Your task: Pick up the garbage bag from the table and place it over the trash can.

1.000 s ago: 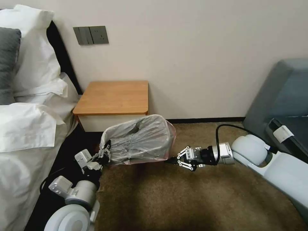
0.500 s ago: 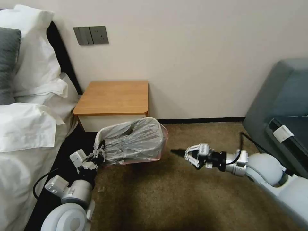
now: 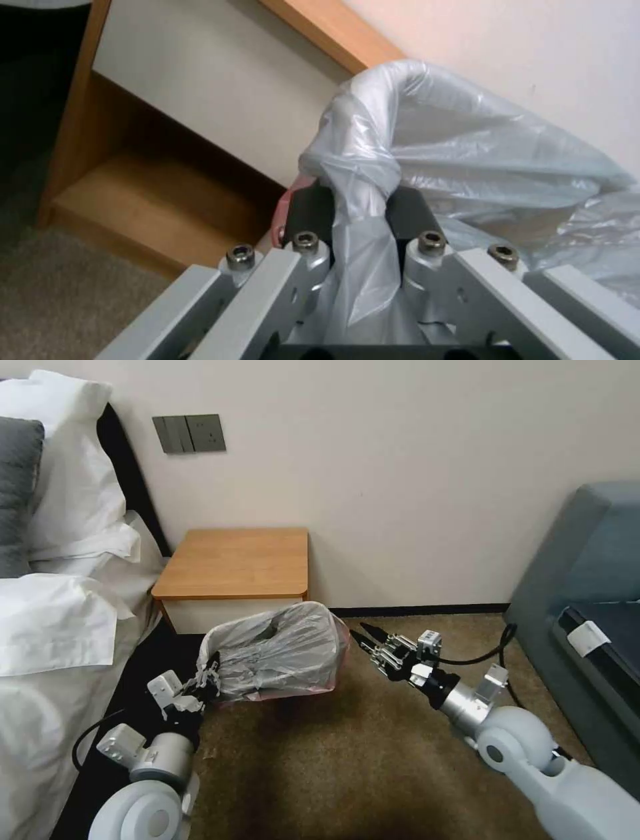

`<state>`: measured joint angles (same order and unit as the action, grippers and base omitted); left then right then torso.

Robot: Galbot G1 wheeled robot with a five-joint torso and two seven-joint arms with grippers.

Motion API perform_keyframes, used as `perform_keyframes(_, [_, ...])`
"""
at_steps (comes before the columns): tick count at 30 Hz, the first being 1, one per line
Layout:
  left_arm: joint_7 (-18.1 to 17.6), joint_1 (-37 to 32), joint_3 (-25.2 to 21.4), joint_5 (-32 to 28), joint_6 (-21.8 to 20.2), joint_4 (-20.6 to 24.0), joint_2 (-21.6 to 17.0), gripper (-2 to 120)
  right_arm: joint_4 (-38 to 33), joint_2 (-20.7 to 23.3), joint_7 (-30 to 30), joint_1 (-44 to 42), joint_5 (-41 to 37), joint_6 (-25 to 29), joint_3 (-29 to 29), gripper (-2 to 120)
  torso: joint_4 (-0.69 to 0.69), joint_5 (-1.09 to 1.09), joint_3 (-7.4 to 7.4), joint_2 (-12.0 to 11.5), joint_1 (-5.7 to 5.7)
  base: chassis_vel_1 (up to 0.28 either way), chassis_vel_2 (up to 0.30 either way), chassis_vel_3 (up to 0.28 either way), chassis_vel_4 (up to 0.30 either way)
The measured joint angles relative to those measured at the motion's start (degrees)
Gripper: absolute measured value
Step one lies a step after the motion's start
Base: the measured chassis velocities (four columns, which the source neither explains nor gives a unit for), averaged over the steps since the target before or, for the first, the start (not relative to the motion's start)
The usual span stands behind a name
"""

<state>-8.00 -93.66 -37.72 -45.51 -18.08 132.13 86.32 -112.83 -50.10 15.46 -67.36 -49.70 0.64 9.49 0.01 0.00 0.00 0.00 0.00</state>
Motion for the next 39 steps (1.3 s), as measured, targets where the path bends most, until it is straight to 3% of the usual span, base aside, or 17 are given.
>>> perform_keyframes(8, [0.07,-0.32,0.34,0.17,0.03,0.45,0.32,10,1.85,-1.28,0.68,0.01,-0.53,-0.28,-0.48,56,-0.01,0.00,0.00,0.00,0.00,0.000,0.000,0.000,0.000])
perform_keyframes(12, [0.11,-0.39,0.36,0.19,0.03,0.59,0.34,10,1.79,-1.85,0.97,-0.29,-4.79,-0.84,-0.54,53,-0.01,0.00,0.00,0.00,0.00,0.000,0.000,0.000,0.000])
perform_keyframes(16, [0.14,-0.59,0.32,0.18,0.06,0.71,0.36,10,1.01,-3.32,0.40,-0.78,-11.58,-1.66,-0.84,33,-0.01,0.00,0.00,0.00,0.00,0.000,0.000,0.000,0.000])
perform_keyframes(24, [0.15,-0.60,0.31,0.14,0.08,0.99,0.39,10,1.60,-4.30,0.88,-1.04,-12.29,-1.98,-1.23,10,-0.01,0.00,0.00,0.00,0.00,0.000,0.000,0.000,0.000])
perform_keyframes(26, [0.14,-0.57,0.32,0.12,0.08,1.06,0.38,10,1.87,-4.40,1.41,-1.17,-11.66,-2.11,-1.32,0,-0.01,0.00,0.00,0.00,0.00,0.000,0.000,0.000,0.000])
perform_keyframes(39, [0.74,-0.97,1.03,-1.30,-0.04,2.21,0.37,10,3.52,-4.57,0.62,-0.15,-6.83,-2.12,-2.12,0,-0.01,0.00,0.00,0.00,0.00,0.000,0.000,0.000,0.000])
